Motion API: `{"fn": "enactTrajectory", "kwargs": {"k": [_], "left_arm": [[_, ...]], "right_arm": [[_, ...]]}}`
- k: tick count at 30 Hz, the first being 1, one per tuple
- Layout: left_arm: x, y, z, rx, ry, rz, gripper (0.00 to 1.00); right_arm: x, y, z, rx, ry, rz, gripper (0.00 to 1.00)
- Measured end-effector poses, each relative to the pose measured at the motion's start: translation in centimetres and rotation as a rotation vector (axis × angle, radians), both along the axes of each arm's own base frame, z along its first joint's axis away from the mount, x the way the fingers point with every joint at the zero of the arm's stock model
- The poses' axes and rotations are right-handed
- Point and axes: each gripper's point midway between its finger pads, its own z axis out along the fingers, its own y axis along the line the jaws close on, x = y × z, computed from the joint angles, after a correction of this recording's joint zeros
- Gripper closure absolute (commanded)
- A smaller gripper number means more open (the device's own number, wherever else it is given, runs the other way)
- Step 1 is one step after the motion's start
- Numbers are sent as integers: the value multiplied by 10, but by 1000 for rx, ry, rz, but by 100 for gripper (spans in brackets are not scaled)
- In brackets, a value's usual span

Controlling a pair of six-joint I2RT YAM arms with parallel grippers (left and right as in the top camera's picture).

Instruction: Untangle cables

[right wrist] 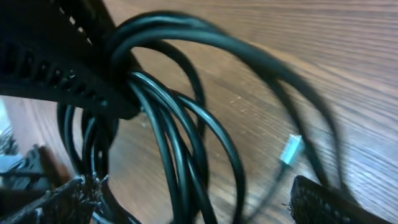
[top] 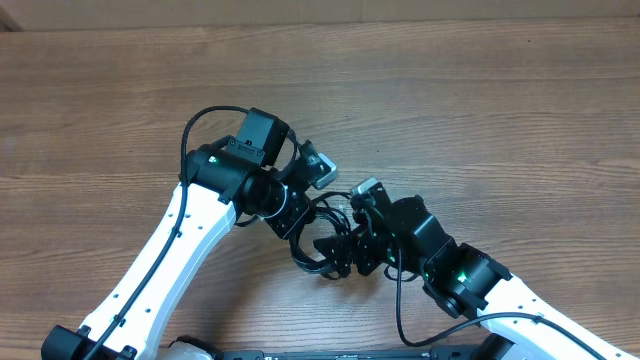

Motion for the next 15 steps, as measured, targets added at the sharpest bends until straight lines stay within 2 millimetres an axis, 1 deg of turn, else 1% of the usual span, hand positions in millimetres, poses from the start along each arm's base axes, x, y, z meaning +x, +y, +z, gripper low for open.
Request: {"fn": "enactTrajectory", "kwargs": {"k": [3,8,13,15], "left_arm": [[-4,-7,4,-47,-15,-72,96],[-6,-9,6,-65,-53,-147,96],[0,0,0,6,-103,-173,96],[2,5,-3,39,-120,-183,96]], "right_arm": [[-4,2,0,5,1,28,14],[-9,6,2,23,15,58,14],[-9,11,8,62,22,63,14],[-8,12,11,79,29,56,16]]}}
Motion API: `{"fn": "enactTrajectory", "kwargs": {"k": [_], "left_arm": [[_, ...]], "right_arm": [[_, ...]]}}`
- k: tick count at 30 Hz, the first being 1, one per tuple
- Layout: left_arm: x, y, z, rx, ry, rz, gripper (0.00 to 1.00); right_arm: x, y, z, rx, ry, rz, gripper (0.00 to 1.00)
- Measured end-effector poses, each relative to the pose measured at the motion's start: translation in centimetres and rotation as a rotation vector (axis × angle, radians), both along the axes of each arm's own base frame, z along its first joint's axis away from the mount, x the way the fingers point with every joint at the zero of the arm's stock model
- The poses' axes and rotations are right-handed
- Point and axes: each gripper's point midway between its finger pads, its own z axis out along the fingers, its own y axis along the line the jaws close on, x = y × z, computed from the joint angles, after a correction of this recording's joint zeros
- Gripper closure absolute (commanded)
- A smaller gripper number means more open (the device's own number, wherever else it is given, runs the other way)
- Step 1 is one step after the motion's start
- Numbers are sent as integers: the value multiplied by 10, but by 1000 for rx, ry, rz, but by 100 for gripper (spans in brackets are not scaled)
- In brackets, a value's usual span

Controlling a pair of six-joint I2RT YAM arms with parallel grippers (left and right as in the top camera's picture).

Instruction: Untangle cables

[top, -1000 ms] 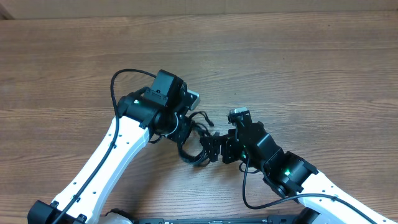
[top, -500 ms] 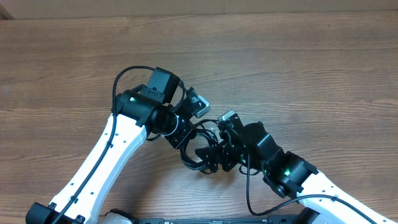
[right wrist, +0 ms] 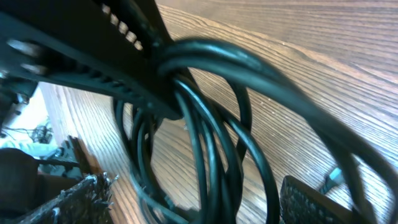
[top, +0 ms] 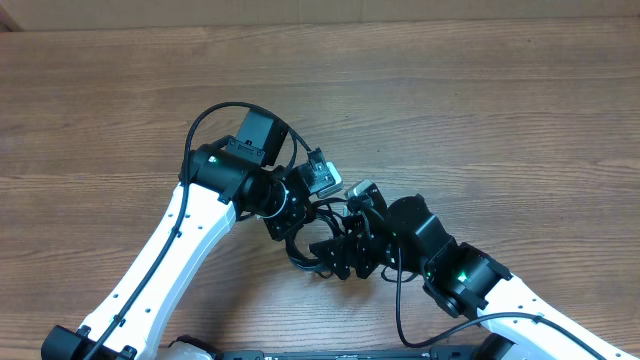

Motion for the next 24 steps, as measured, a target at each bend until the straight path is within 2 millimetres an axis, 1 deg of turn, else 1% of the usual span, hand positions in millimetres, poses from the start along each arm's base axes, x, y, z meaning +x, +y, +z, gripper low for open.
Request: {"fn": "enactTrajectory", "kwargs": {"k": [3,7,10,12,14,16,18,21,24], "left_arm": [[1,6,-3,37,-21,-20,96],[2,8,-4,51,-36,-35,96],[3,8,-4,54,-41,-38,96],[3,8,-4,54,-43,-40,96],[4,8,-4,52,-48,-40,96],[7,6,-3,47,-59,-40,96],[8,6,-3,45,-65,-40,96],[9,6,-2,45,-71,-38,96],[10,6,-2,43,-71,-29,96]], "right_arm": [[5,-4,2,22,23,-25,20],[11,-11,0,26,50,-55,22],[10,-13,-3,19,70,-60,23],[7,-15,-8,4,93,-64,27],[4,-18,-16,-25,121,-69,32],[0,-23,-29,-70,167,-77,38],[-3,-27,-44,-113,213,-83,41],[-8,-31,-64,-168,275,-88,43],[-9,-32,-75,-192,312,-100,42]]}}
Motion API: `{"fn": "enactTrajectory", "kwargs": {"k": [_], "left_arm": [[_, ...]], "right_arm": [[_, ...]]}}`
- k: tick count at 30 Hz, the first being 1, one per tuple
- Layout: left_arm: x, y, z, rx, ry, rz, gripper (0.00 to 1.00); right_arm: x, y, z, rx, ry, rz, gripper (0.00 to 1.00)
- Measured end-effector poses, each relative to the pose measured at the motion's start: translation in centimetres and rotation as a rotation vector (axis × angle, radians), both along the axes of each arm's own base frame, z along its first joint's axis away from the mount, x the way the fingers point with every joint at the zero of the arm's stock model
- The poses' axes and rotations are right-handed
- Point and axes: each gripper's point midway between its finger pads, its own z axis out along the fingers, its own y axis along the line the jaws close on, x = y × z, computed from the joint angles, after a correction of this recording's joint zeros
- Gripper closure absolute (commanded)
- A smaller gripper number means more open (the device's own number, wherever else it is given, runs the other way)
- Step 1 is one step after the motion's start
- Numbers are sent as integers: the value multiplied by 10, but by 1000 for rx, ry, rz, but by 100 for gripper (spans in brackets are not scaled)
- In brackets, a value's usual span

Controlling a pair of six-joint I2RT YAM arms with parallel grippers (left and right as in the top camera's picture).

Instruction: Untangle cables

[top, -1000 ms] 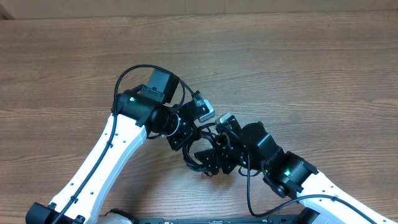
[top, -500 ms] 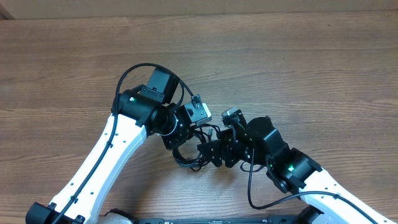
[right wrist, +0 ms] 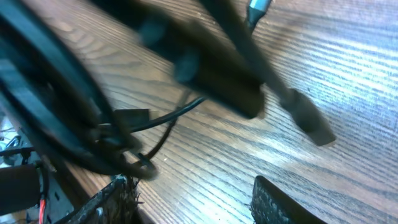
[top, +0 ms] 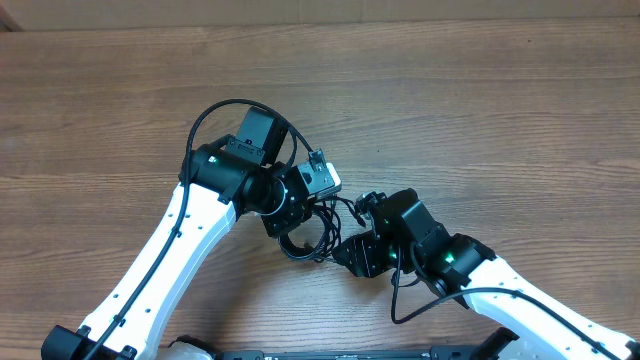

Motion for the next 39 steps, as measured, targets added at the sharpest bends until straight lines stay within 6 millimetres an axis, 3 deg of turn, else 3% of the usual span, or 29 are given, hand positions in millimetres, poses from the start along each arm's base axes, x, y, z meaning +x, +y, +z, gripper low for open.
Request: {"fn": "enactTrajectory", "kwargs": {"k": [8,15,24,28,39], "left_arm": [[6,-6,4,-37,8,64,96],[15,-28,19,-182,15,96,96],[42,-48,40,-350,108,383,96],[51,-43,39,-353,166,562,96],[78,-6,24,-280,171,1029,95]], "right_arm": [[1,0,-10,-15,39,-26,42],[8,3,-5,16,39,-72,42],[14,3,-3,40,72,-154,42],[15,2,-3,44,79,-171,41],[15,2,-3,46,81,-174,41]]}}
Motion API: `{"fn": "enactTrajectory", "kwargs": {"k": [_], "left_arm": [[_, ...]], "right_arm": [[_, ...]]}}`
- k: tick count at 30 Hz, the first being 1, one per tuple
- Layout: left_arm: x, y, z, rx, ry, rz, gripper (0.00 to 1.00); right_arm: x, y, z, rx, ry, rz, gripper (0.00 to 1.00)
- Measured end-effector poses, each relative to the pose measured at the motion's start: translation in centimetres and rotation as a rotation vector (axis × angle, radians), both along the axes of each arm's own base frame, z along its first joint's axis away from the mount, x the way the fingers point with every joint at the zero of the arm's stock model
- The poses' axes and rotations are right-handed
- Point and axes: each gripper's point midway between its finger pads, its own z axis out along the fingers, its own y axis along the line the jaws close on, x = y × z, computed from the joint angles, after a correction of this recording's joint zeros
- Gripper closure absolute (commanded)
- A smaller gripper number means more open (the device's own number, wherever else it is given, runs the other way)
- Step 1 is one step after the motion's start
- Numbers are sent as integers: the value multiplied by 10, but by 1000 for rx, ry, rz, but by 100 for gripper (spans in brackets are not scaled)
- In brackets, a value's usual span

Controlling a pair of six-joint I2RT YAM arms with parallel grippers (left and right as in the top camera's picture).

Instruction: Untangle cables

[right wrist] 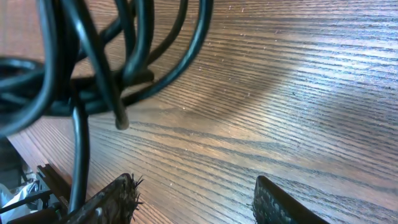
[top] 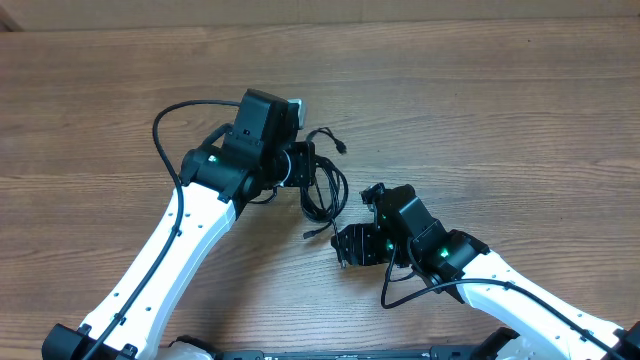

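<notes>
A bundle of black cables (top: pixel 325 190) hangs in loops from my left gripper (top: pixel 306 166), which is shut on its upper part near the table's middle. One loose end with a plug (top: pixel 343 149) sticks out to the far right, another end (top: pixel 311 234) points toward the near side. My right gripper (top: pixel 341 246) stands open below and right of the bundle, apart from it. In the right wrist view the cable loops (right wrist: pixel 93 68) fill the upper left, and the right gripper (right wrist: pixel 193 190) has only bare wood between its fingers (right wrist: pixel 115 199).
The wooden table (top: pixel 500 120) stretches around both arms. The left arm's own black lead (top: pixel 165 125) loops out to the left of its wrist. A thin lead (top: pixel 395 295) curls beside the right arm.
My left gripper has moved away from me with the bundle, which now hangs in looser loops. The right gripper has dropped back slightly and stands farther from the cables, still open.
At first both grippers met in the bundle, the right one open with cables running between its fingers. It stayed so a moment later. Then the right gripper was out of the loops, beside a plug end. Now the left gripper alone holds the bundle, farther away.
</notes>
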Motion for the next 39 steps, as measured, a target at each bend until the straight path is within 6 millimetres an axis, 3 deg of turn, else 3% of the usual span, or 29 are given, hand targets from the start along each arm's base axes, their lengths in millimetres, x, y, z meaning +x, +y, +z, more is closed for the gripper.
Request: {"fn": "enactTrajectory", "kwargs": {"k": [12,17,23,29,35,39], "left_arm": [[6,29,-9,78,35,226,96],[5,42,-13,105,58,330,96],[6,48,-14,76,85,443,96],[-5,54,-20,41,174,595,96],[-19,74,-28,79,233,766,96],[-27,83,-31,90,267,866,95]], "right_arm": [[-1,-1,-1,-5,6,-1,36],[-1,-1,-1,6,31,-29,27],[-1,0,0,60,156,-179,18],[-3,10,8,144,240,-233,16],[-9,10,7,170,347,-309,0],[-2,18,16,228,349,-335,2]]}}
